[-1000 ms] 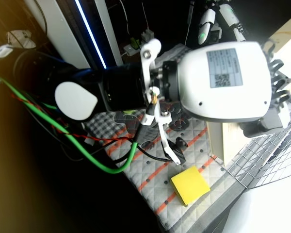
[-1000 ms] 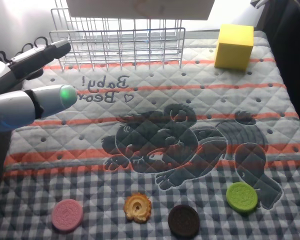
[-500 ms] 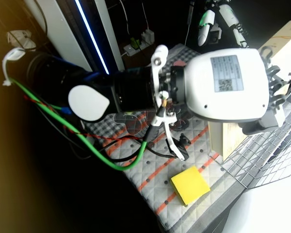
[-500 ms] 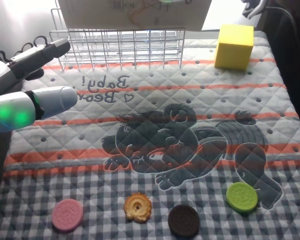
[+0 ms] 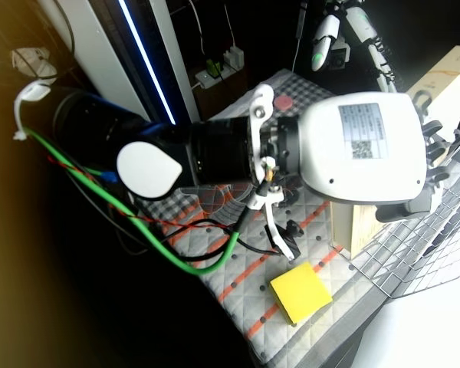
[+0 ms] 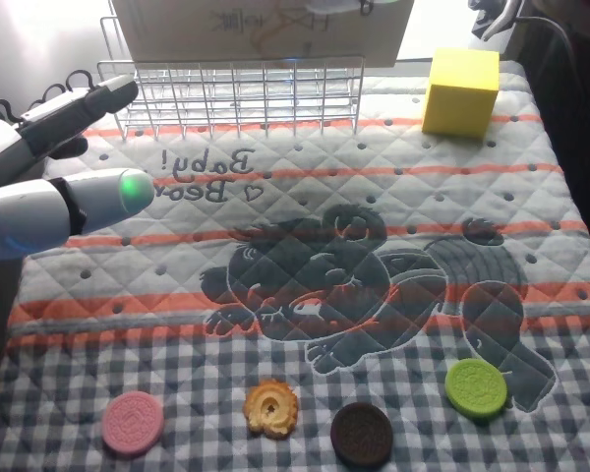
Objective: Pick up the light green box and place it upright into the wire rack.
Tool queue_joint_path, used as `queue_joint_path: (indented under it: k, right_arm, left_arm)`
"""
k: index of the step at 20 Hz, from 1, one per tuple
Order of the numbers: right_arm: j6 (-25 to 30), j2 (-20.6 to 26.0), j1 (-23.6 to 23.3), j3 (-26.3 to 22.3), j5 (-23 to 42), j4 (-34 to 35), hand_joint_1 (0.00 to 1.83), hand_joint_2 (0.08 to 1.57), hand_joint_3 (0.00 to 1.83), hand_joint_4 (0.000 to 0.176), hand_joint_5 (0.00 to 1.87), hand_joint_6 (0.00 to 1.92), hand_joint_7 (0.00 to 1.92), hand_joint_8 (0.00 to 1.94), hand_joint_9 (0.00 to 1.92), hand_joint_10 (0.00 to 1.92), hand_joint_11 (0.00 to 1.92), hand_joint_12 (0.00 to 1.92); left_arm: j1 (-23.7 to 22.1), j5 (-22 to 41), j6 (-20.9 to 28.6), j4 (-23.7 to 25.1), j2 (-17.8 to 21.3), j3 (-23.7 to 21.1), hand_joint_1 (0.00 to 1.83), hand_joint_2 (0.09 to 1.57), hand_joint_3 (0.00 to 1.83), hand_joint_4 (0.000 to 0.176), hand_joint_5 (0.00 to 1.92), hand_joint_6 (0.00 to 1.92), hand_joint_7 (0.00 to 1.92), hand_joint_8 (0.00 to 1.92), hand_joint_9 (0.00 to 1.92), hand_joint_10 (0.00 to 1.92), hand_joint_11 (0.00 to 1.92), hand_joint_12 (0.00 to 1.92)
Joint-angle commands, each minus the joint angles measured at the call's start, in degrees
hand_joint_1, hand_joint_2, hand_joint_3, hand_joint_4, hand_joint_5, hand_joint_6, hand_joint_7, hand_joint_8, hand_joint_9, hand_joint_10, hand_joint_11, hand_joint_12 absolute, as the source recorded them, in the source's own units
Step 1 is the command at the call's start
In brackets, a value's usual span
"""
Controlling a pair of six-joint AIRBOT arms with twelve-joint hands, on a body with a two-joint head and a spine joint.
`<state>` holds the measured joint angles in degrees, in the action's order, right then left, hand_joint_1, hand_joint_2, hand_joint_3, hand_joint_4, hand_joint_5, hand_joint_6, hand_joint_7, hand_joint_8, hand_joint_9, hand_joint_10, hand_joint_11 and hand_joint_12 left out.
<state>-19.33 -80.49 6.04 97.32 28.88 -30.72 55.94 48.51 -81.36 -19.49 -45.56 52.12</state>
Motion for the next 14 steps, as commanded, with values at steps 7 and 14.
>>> queue_joint_path:
  k: [7,14]
  right_arm:
    - [0.38,-0.81,-0.05,1.50,5.52,0.50,1.10,1.24,0.00,0.000,0.76,1.30,1.42,0.00,1.55,0.17,1.29,0.77]
    - [0.39,-1.63,1.58,2.62,6.03,2.60,1.07,1.28,0.00,0.000,0.69,1.40,1.30,0.00,1.50,0.03,1.25,0.63]
  left_arm:
    - [-0.86,7.32,0.27,0.74,-0.41,0.28,0.25,1.06,0.00,0.176,0.05,0.00,0.00,0.00,0.03,0.00,0.00,0.39]
    - [-0.89,7.43,0.35,0.81,-0.60,0.38,0.28,1.05,0.00,0.176,0.05,0.01,0.00,0.00,0.03,0.00,0.00,0.41]
